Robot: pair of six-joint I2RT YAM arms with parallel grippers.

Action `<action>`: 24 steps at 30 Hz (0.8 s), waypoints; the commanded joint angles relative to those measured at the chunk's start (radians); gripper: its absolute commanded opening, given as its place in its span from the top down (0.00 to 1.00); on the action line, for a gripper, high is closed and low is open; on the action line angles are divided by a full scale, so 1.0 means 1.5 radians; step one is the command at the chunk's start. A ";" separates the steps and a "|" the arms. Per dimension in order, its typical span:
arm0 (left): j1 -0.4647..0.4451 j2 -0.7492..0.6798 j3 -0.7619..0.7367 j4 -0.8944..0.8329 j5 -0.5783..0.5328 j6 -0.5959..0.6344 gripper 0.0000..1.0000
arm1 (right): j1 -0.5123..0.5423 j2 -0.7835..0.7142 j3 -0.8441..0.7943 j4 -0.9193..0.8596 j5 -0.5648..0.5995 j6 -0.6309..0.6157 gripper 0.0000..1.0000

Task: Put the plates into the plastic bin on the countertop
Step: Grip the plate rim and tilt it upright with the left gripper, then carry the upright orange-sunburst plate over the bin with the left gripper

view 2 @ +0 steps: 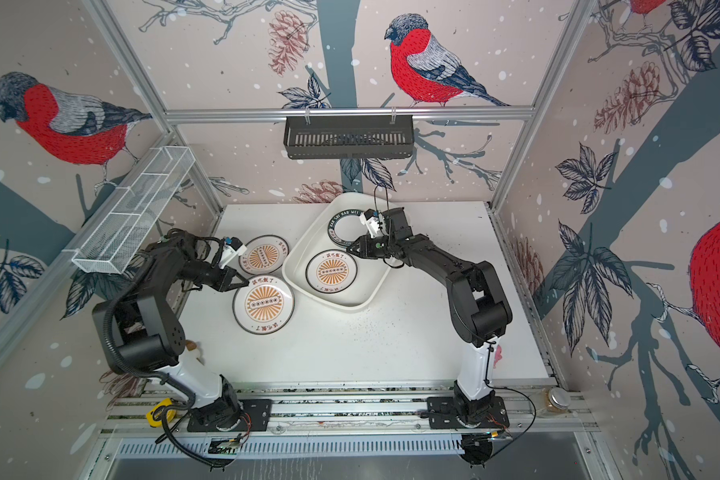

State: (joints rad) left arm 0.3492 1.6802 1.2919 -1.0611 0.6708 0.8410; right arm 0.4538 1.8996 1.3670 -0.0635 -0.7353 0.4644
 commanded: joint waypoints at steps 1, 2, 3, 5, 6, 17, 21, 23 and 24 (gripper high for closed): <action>0.000 -0.013 -0.004 -0.022 -0.006 0.011 1.00 | 0.001 0.003 0.005 0.006 -0.012 -0.014 0.68; 0.000 -0.016 -0.003 -0.021 -0.009 0.011 1.00 | 0.001 0.004 0.006 0.004 -0.012 -0.016 0.68; -0.001 -0.019 -0.001 -0.022 -0.013 0.010 1.00 | 0.001 0.004 0.006 0.004 -0.013 -0.016 0.68; 0.000 -0.022 0.006 -0.022 -0.020 0.009 1.00 | 0.001 0.005 0.008 0.002 -0.013 -0.017 0.68; 0.000 -0.023 0.010 -0.026 -0.023 0.010 1.00 | 0.000 0.005 0.008 0.000 -0.012 -0.017 0.68; 0.000 -0.054 0.028 -0.051 -0.050 0.033 1.00 | 0.002 0.008 0.020 -0.006 -0.017 -0.025 0.68; 0.000 -0.064 0.047 -0.063 -0.053 0.034 1.00 | 0.003 0.012 0.026 -0.008 -0.020 -0.027 0.67; 0.000 -0.065 0.061 -0.074 -0.055 0.040 1.00 | 0.003 0.013 0.031 -0.010 -0.022 -0.028 0.67; 0.000 -0.064 0.068 -0.084 -0.056 0.045 1.00 | 0.004 0.014 0.033 -0.013 -0.022 -0.029 0.67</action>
State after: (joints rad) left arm 0.3489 1.5917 1.3693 -1.1187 0.5716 0.8734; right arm 0.4572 1.9163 1.4040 -0.0788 -0.7506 0.4416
